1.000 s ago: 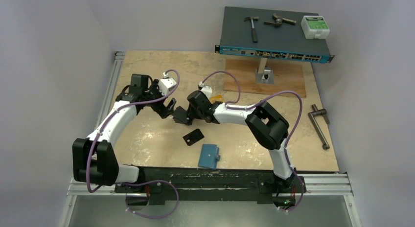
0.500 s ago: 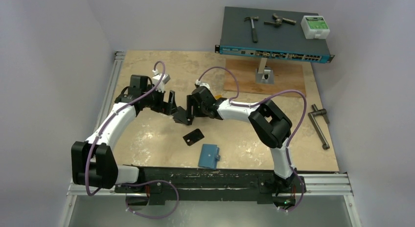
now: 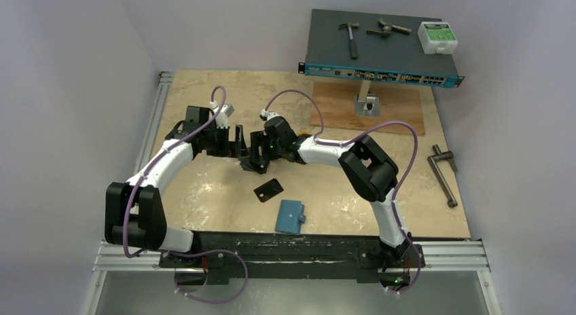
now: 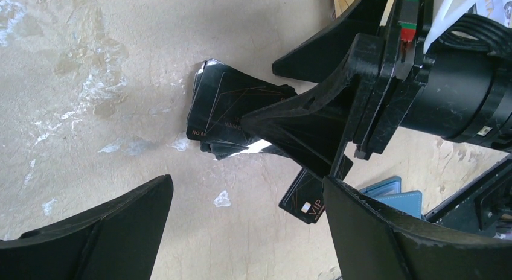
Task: Put the credit cards into the card holder
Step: Pick up the credit card from the storage box.
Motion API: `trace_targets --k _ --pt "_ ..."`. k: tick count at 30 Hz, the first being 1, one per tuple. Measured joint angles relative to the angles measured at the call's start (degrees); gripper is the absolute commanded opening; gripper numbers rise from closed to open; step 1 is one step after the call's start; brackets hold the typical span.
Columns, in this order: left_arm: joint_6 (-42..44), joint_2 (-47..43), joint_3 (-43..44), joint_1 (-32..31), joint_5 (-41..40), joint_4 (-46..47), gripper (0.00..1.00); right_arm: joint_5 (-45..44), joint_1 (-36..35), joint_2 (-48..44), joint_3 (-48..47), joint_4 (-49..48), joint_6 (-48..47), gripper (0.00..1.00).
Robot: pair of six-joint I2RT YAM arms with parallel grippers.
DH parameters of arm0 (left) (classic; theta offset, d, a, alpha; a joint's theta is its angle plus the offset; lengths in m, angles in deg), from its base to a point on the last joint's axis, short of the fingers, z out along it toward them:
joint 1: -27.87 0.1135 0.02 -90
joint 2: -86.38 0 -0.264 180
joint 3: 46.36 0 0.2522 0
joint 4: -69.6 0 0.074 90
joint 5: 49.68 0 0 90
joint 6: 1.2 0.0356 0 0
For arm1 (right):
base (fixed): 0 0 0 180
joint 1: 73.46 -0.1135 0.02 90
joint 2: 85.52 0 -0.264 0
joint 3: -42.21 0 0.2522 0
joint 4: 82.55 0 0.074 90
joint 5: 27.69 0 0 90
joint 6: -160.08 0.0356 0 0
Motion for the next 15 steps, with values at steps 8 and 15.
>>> trace_targets --k 8,15 --pt "-1.6 0.0 -0.7 0.0 -0.1 1.0 0.94 -0.2 0.0 0.1 0.6 -1.4 -1.9 0.66" --pt "-2.5 0.0 -0.7 0.0 -0.1 1.2 0.94 -4.3 -0.4 -1.0 2.5 -1.7 -3.6 0.61"
